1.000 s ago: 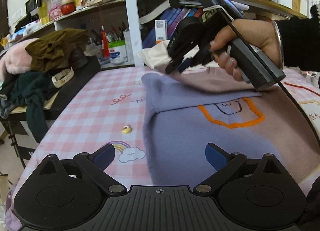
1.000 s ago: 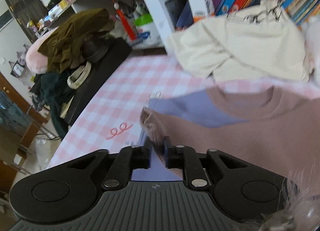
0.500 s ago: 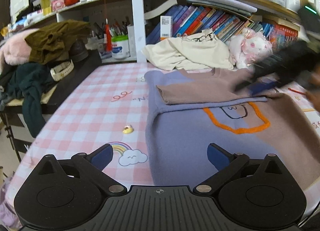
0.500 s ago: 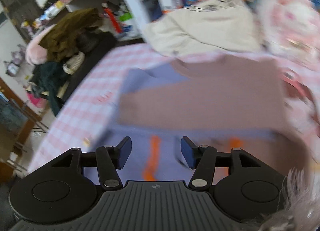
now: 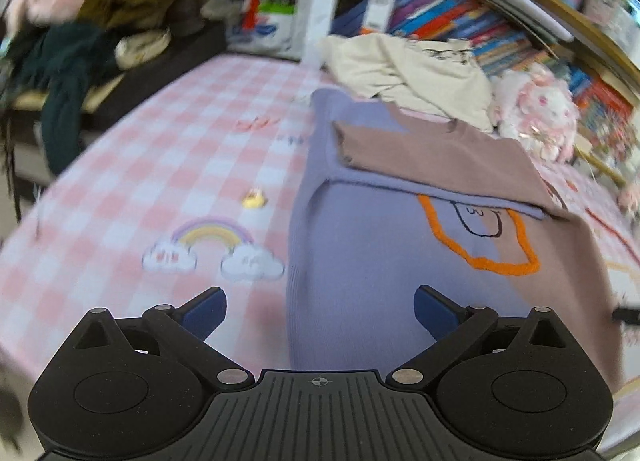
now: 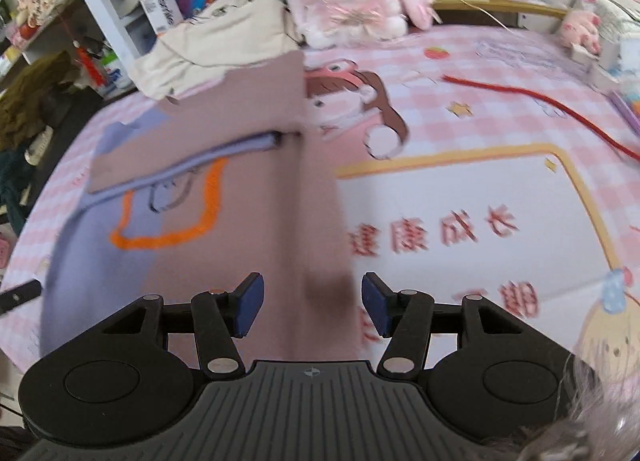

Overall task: Fold clothes
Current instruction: 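Lay the mauve sleeve on the sweater body and open the right gripper, then grasp the mauve hem with the right gripper while the left gripper grasps the lavender hem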

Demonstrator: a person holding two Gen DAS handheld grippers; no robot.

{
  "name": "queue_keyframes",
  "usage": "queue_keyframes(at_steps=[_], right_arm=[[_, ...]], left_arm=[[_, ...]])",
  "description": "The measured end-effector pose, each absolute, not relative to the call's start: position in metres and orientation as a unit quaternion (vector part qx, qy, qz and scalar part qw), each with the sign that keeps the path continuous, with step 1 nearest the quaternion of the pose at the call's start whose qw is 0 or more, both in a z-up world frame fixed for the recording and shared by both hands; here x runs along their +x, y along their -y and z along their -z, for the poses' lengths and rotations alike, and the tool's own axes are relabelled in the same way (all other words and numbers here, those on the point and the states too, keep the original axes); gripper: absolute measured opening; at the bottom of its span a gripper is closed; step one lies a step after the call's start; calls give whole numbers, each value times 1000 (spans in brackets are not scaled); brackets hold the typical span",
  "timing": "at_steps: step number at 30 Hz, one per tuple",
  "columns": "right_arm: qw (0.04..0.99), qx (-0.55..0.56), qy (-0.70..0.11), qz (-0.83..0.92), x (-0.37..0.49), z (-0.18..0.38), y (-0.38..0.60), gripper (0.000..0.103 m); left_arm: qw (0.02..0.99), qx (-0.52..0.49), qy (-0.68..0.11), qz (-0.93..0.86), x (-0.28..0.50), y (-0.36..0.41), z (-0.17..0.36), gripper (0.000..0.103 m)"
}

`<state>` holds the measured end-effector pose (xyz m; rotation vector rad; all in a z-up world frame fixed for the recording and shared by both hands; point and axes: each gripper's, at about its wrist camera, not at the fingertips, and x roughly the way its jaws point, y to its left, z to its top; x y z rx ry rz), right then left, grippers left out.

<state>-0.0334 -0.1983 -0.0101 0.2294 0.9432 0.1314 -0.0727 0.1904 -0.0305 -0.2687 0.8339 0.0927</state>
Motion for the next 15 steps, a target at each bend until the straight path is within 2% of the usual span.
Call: queue_keyframes(at_steps=[4, 6, 7, 10, 12, 14, 15], right_arm=[[877, 111, -462, -73, -43, 18, 203, 52], [874, 103, -468, -84, -45, 23, 202, 48], [872, 99, -471, -90, -46, 25, 201, 47], [872, 91, -470, -105, -49, 31, 200, 30], [874, 95, -464, -110, -50, 32, 203, 12], [874, 107, -460, -111, -52, 33, 207, 11], [875, 114, -458, -111, -53, 33, 209, 10]], left_arm=[[884, -165, -433, -60, -82, -189, 36, 100], [879, -173, -440, -67, -87, -185, 38, 98], [877, -179, -441, -68, -90, -182, 39, 93], [877, -168, -443, -77, -94, -175, 41, 64], [878, -157, -444, -86, -96, -170, 42, 51], [876, -162, -446, -85, -94, -169, 42, 27], [875, -165, -447, -85, -93, -169, 41, 22]])
